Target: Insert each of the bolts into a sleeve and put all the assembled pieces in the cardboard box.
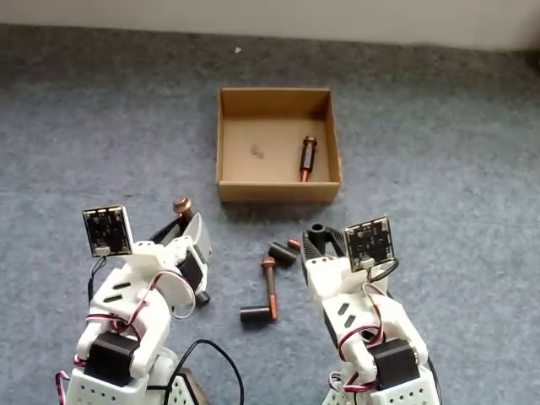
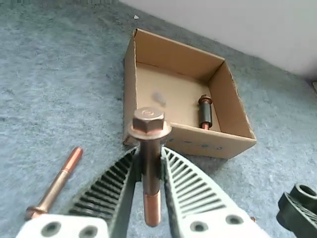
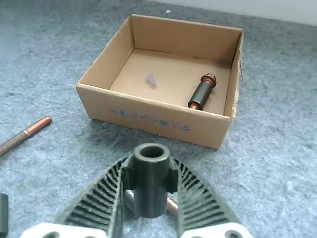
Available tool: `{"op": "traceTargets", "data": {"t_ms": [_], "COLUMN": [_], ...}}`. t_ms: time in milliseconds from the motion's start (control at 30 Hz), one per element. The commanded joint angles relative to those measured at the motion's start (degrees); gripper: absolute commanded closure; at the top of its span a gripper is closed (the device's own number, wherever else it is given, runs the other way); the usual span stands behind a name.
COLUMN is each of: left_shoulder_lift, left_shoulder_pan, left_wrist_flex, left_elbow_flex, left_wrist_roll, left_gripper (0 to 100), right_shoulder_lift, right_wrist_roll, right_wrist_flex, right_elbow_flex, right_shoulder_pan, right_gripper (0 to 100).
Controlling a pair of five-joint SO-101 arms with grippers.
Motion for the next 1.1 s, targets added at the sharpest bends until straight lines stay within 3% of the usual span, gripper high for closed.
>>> {"op": "traceTargets", "data": {"t_ms": [0,133,300,467,700,933,1067], "left_shoulder_lift": [-0.57,-0.57,-0.57,-0.57,-0.57,-0.57,-0.57], "left_shoulder_pan": [-0.57,-0.48,-0.13,-0.13,-0.04,4.26,9.01], "left_wrist_flex": [-5.8,-12.04,-19.96,-26.46,-31.56,-28.66,-28.92], "left_elbow_flex": [-0.22,-0.22,-0.57,-0.57,-1.27,-4.44,-5.85], "left_wrist_roll": [-0.44,-0.18,-0.18,-0.09,-0.35,-0.62,-4.84], "left_gripper": [99,99,99,99,99,99,99], "right_shoulder_lift": [-0.75,-0.75,-0.75,-0.75,-0.66,-0.66,-0.66], "right_wrist_roll": [-2.2,-9.58,-9.67,-9.32,6.95,7.82,8.0], "right_wrist_flex": [-3.3,-5.49,-10.07,-20.88,-34.95,-35.03,-34.07], "right_elbow_flex": [-0.4,-0.4,1.54,8.48,15.25,15.69,15.69], "right_shoulder_pan": [-0.04,-2.33,-5.05,-9.45,-13.93,-16.31,-16.31], "right_gripper": [99.2,99.2,99.2,99.3,99.3,99.3,99.3]}}
